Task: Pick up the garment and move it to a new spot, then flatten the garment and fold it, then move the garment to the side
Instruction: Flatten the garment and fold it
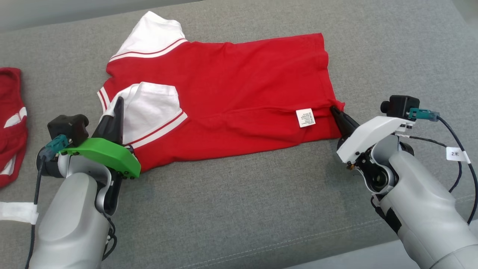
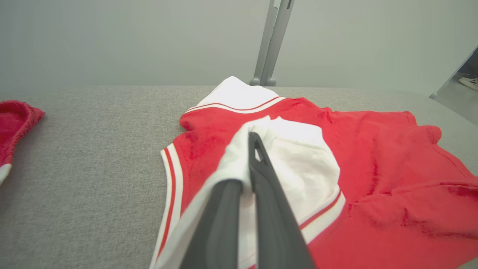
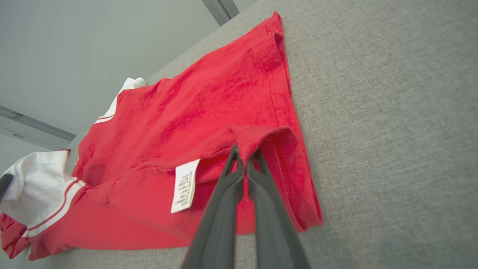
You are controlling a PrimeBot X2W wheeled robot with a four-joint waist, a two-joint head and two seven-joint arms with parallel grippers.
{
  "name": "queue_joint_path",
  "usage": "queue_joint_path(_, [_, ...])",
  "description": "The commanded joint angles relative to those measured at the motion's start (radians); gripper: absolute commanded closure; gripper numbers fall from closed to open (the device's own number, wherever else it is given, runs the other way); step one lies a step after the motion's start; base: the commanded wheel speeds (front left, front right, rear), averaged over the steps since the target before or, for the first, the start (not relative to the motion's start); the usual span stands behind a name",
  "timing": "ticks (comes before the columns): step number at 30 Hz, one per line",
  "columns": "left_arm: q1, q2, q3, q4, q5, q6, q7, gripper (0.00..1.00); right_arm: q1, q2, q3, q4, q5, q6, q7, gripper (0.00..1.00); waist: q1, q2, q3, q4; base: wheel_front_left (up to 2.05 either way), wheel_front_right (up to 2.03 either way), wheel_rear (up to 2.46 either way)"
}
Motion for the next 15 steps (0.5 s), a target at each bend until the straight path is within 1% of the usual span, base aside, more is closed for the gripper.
queue_joint_path(1, [-0.038,0.010,-0.016,0.038,-0.011,-0.003,-0.014,1.00,-0.028,0.006,0.013,0.022,0.014,0.000,-0.013,1.00,0.0000,-0.0001,0.016,-0.010,0.00,0.00,0.00])
queue_joint_path(5, [-0.085,0.005,-0.051,0.128,-0.024,-0.003,-0.034,1.00,-0.066,0.022,0.047,0.074,0.032,0.000,-0.034,1.00,0.0000,-0.0001,0.030,-0.014,0.00,0.00,0.00])
queue_joint_path(10, [-0.115,0.002,-0.080,0.191,-0.029,-0.003,-0.051,1.00,-0.091,0.028,0.083,0.100,0.053,0.000,-0.054,1.00,0.0000,-0.0001,0.035,-0.014,0.00,0.00,0.00])
queue_joint_path(11, [-0.122,0.002,-0.089,0.204,-0.027,-0.003,-0.052,1.00,-0.094,0.027,0.093,0.103,0.058,0.000,-0.059,0.86,0.0000,-0.0001,0.034,-0.013,0.00,0.00,0.00])
queue_joint_path(12, [-0.128,0.002,-0.096,0.211,-0.022,-0.003,-0.053,0.52,-0.096,0.024,0.102,0.105,0.065,0.000,-0.065,0.53,0.0000,-0.0001,0.033,-0.012,0.00,0.00,0.00])
queue_joint_path(13, [-0.131,-0.001,-0.100,0.216,-0.022,-0.003,-0.056,0.00,-0.097,0.020,0.111,0.105,0.069,0.000,-0.074,0.04,0.0000,-0.0001,0.031,-0.010,0.00,0.00,0.00])
queue_joint_path(14, [-0.131,-0.002,-0.104,0.221,-0.023,-0.003,-0.057,0.00,-0.096,0.018,0.118,0.106,0.077,0.000,-0.081,0.00,0.0000,-0.0001,0.028,-0.008,0.00,0.00,0.00])
queue_joint_path(15, [-0.130,-0.002,-0.108,0.223,-0.022,-0.003,-0.059,0.00,-0.096,0.015,0.126,0.108,0.082,0.000,-0.085,0.00,0.0000,-0.0001,0.024,-0.006,0.00,0.00,0.00])
